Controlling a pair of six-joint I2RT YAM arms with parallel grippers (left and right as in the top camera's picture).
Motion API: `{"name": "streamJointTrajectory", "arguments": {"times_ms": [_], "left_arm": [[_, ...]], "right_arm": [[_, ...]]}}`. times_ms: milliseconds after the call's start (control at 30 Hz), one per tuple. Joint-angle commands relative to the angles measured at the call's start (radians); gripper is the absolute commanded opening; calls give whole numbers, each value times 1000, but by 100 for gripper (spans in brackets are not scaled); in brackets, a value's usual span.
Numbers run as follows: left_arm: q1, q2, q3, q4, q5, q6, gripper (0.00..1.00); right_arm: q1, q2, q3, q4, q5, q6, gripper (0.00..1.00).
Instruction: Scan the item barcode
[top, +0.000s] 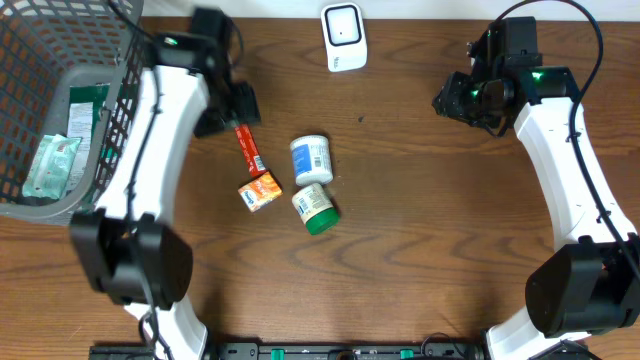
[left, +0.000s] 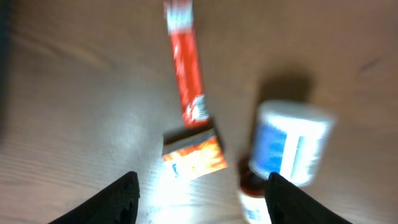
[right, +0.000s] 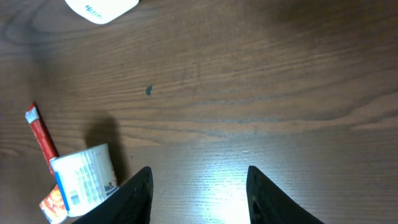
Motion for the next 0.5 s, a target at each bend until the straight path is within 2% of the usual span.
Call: {"name": "streamJointTrajectory", "arguments": {"times_ms": [0,133,467], "left_arm": [[54,-107,197,-28,-13,9,66],[140,-162,284,10,-34,7,66],[461,-183,287,88,-65,0,66]], "right_arm": [[-2,-2,-2,-3,-2,-12,45],[10,-2,-2,-3,-1,-13,45],[46,-2,-2,0,0,-13,45]]}}
